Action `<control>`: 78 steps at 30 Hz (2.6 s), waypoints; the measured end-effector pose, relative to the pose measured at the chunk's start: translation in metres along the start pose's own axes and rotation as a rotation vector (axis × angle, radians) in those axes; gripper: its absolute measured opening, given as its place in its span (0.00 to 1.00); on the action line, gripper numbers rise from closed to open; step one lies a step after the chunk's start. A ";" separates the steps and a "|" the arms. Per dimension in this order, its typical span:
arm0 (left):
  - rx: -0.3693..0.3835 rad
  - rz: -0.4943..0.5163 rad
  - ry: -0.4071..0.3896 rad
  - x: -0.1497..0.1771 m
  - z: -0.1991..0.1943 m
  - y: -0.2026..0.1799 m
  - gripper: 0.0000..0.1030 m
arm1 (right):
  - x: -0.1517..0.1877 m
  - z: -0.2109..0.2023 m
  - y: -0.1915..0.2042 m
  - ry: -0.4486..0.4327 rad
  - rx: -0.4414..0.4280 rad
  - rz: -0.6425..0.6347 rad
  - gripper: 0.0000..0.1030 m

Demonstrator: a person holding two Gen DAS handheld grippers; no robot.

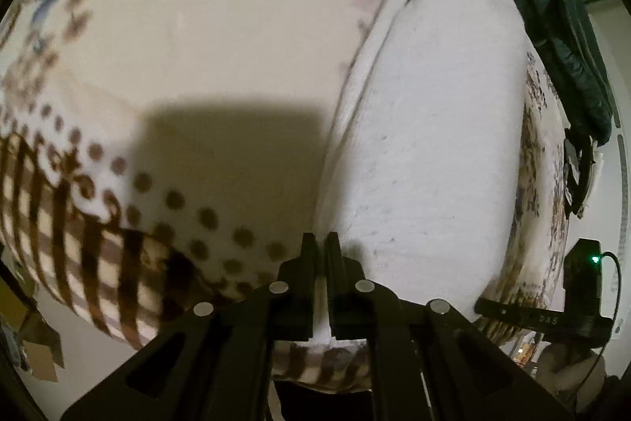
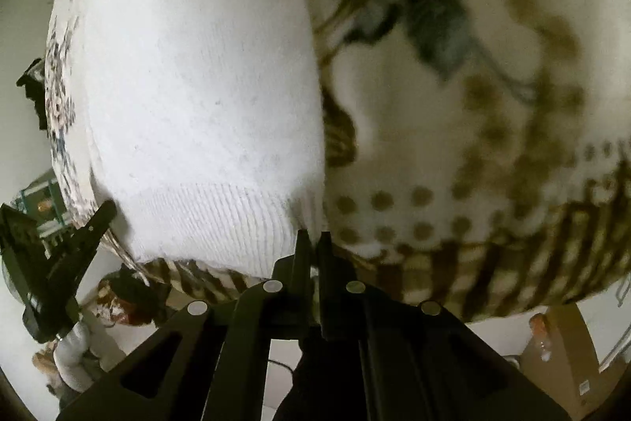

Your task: Fold small clothes

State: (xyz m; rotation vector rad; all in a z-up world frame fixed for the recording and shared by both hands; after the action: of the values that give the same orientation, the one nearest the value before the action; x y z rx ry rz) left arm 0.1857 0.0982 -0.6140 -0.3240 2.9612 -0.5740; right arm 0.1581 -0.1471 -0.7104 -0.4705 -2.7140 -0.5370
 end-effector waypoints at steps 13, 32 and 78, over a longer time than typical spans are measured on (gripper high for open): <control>0.332 -0.142 0.017 0.005 0.021 0.009 0.74 | -0.017 0.015 -0.010 0.092 -0.308 0.130 0.68; 0.324 0.032 -0.186 -0.084 -0.100 -0.086 0.09 | -0.043 -0.126 0.076 -0.060 -0.621 0.085 0.14; 0.303 0.126 -0.115 -0.435 0.064 -0.079 0.10 | -0.460 -0.185 0.141 -0.313 -0.103 0.032 0.22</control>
State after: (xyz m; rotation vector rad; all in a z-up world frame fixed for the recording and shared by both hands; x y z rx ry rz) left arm 0.6320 0.1033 -0.6153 -0.1347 2.7071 -0.9359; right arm 0.6681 -0.2168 -0.6805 -0.6741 -2.9776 -0.6447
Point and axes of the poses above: each gripper's, at about its wrist camera, not at the fingertips, and z roughly the way its jaws point, y to its left, x to its underside, the point moved 5 cm from there along z, roughly the way its jaws point, and after that the axes turned 7 degrees about z, right-handed, at the moved point
